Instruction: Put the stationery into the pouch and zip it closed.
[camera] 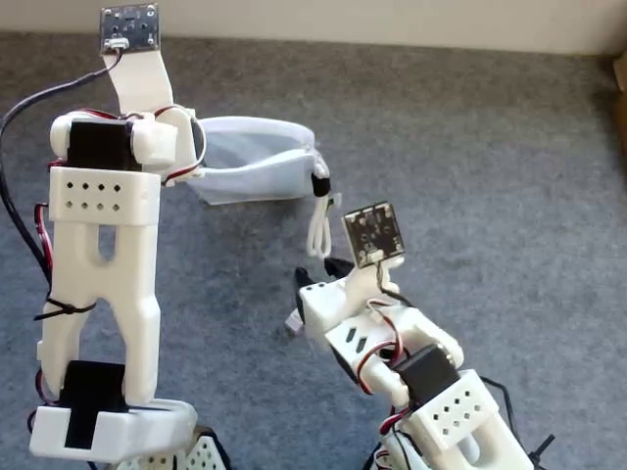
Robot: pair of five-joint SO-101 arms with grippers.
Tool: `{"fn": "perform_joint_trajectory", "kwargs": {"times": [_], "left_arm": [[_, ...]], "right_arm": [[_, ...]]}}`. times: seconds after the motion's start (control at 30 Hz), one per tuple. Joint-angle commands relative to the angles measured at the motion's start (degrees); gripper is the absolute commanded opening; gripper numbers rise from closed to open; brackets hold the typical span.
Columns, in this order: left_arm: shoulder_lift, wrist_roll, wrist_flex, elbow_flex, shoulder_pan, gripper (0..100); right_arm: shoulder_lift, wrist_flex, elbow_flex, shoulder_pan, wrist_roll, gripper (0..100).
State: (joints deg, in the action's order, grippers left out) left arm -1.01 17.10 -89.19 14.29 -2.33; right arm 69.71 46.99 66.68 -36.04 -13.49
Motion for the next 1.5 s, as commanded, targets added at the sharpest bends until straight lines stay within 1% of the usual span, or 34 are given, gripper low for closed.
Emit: {"fn": "perform_joint_trajectory", "kwargs": {"times": [0.0,0.13,0.23,0.4,0.53,0.63,0.77,0.93,1.47], "left_arm": [[1.5,0.3,0.5,-1.5,-0.8,1],[1.5,0.3,0.5,-1.5,-0.8,1],[1.5,0.3,0.5,-1.5,-0.8,1],[1.5,0.3,0.5,-1.6,-0.8,1],[1.5,0.3,0.5,-1.6,-0.8,1],[1.5,0.3,0.5,-1.6,-0.8,1],[1.5,0.3,0.5,-1.6,-0.8,1],[1.5,0.3,0.5,-1.6,-0.8,1],[1.5,0.3,0.5,-1.6,-0.8,1]], "right_arm": [[1.5,0.3,0.8,-0.3,-2.1,14.5],[1.4,-2.2,3.0,-0.3,-3.3,14.5],[-0.3,-2.6,3.6,-0.3,-9.2,14.5],[-11.0,-2.9,1.5,-0.3,-10.9,14.5],[-19.6,-2.9,-3.1,0.0,-16.4,14.6],[-25.0,-2.9,-5.7,0.0,-18.6,14.6],[-30.3,-2.9,-7.3,-0.1,-19.0,14.6],[-33.0,-2.7,-8.6,0.0,-20.1,14.6],[-33.4,-2.6,-8.6,0.0,-20.0,14.6]]}}
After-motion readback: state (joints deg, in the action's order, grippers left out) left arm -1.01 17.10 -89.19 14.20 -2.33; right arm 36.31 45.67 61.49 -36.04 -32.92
